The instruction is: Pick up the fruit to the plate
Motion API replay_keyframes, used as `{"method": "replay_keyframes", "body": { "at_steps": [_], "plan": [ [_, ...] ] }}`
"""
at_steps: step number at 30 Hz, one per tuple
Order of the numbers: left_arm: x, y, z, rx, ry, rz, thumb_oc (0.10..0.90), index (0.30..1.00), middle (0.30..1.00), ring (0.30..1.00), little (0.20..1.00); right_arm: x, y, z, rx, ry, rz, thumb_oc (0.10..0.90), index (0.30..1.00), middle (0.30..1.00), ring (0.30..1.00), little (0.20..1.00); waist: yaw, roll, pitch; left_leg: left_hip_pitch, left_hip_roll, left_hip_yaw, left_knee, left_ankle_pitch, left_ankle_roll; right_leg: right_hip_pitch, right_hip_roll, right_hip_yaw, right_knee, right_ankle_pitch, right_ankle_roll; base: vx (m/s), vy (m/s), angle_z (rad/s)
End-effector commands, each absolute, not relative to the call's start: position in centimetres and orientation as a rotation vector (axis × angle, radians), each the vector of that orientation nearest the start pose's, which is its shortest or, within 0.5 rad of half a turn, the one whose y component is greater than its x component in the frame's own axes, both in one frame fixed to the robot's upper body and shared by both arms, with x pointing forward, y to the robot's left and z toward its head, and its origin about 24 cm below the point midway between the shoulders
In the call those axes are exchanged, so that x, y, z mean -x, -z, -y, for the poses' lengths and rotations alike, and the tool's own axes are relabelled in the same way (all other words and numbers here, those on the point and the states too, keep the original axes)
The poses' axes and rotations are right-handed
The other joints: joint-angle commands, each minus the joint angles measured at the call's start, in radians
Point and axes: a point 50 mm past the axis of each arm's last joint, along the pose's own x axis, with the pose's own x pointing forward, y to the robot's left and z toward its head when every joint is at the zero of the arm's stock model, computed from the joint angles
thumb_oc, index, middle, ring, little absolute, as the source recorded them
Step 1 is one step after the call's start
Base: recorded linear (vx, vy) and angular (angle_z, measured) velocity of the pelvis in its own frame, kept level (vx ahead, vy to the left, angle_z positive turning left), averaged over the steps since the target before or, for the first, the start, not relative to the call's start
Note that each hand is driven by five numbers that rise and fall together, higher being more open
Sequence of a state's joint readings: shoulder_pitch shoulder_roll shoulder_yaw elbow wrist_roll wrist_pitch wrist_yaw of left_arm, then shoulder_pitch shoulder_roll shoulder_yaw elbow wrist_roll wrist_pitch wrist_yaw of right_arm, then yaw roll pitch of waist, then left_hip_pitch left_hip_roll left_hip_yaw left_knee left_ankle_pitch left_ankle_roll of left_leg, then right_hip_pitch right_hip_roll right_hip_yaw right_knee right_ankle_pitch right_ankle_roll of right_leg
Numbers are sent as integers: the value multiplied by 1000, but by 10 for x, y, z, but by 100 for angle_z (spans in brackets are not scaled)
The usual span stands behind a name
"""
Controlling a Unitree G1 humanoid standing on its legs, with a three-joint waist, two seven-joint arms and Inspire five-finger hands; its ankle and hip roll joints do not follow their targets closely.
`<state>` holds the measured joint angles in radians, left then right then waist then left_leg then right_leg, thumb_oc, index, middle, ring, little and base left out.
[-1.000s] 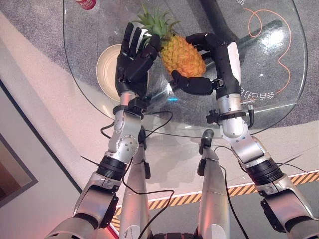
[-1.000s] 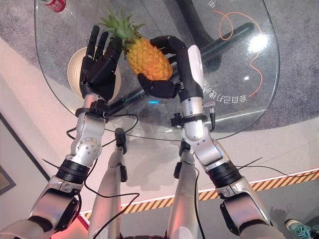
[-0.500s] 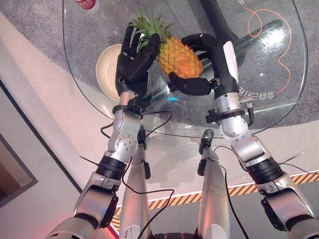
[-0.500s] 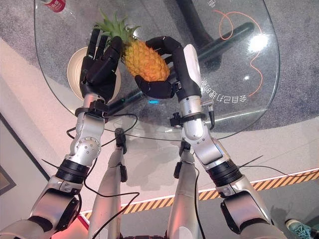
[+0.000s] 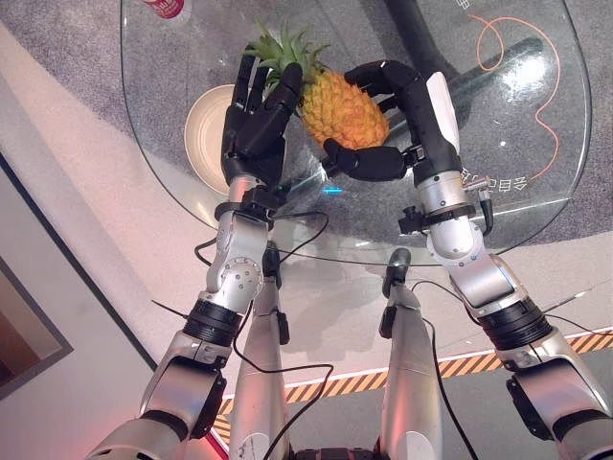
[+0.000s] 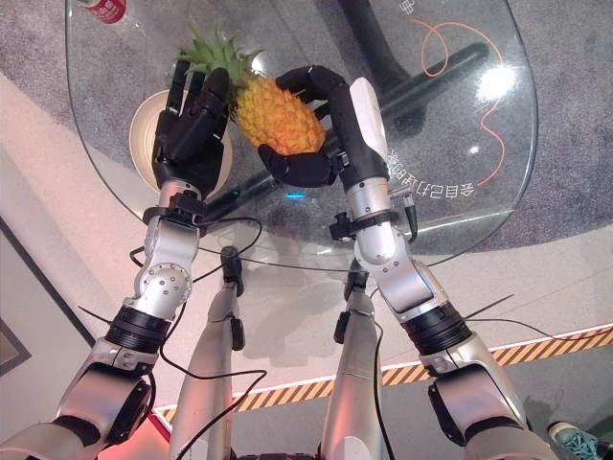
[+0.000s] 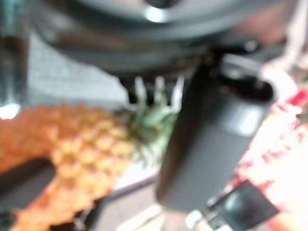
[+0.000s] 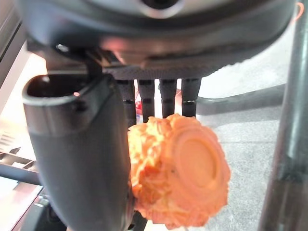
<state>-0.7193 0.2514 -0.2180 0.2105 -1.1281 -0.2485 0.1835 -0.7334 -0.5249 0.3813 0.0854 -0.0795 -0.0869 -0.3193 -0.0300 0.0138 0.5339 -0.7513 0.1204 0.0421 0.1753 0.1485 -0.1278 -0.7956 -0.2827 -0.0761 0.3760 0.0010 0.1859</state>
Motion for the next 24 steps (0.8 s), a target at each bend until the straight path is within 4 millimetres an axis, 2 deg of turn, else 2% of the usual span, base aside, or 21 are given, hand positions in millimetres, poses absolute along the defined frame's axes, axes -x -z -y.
{"method": "replay_keyframes", "body": {
  "at_steps": [1, 6, 7, 8, 9, 10, 24],
  "plan": [
    [-329, -282, -87, 816, 561, 656, 800, 900, 900, 900, 900, -277, -301, 72, 506, -279, 1225, 100, 300, 300, 300, 200, 7, -19, -14, 29, -16, 15, 55, -75, 21, 71, 13, -78, -159, 111, -23, 0, 0, 0],
    [-329, -283, -83, 791, 607, 649, 800, 900, 900, 900, 900, -276, -302, 72, 518, -291, 1237, 100, 300, 300, 300, 200, 7, -22, -14, 30, -15, 15, 54, -75, 20, 74, 12, -80, -163, 112, -21, 0, 0, 0],
    [-329, -283, -82, 783, 623, 648, 443, 594, 594, 594, 543, -275, -303, 72, 524, -293, 1240, 100, 300, 300, 300, 200, 6, -22, -14, 29, -16, 15, 56, -75, 20, 73, 12, -80, -161, 112, -21, 0, 0, 0],
    [-328, -283, -82, 779, 632, 647, 443, 594, 594, 594, 543, -275, -303, 71, 529, -296, 1242, 100, 300, 300, 300, 200, 7, -22, -14, 29, -16, 15, 56, -75, 20, 73, 12, -80, -162, 112, -21, 0, 0, 0],
    [-328, -283, -81, 768, 649, 651, 361, 524, 524, 524, 461, -275, -303, 70, 534, -300, 1244, 100, 300, 300, 300, 200, 6, -21, -14, 28, -15, 14, 56, -75, 20, 71, 13, -79, -161, 113, -21, 0, 0, 0],
    [-328, -283, -80, 759, 659, 650, 100, 300, 300, 300, 200, -275, -303, 70, 539, -301, 1245, 100, 300, 300, 300, 200, 6, -21, -14, 29, -15, 15, 55, -76, 20, 72, 13, -79, -161, 113, -21, 0, 0, 0],
    [-328, -283, -73, 703, 769, 615, 100, 300, 300, 300, 200, -272, -306, 69, 581, -320, 1271, 100, 300, 300, 300, 200, 2, -19, -14, 26, -14, 17, 60, -79, 21, 67, 12, -76, -160, 113, -19, 0, 0, 0]
  ]
}}
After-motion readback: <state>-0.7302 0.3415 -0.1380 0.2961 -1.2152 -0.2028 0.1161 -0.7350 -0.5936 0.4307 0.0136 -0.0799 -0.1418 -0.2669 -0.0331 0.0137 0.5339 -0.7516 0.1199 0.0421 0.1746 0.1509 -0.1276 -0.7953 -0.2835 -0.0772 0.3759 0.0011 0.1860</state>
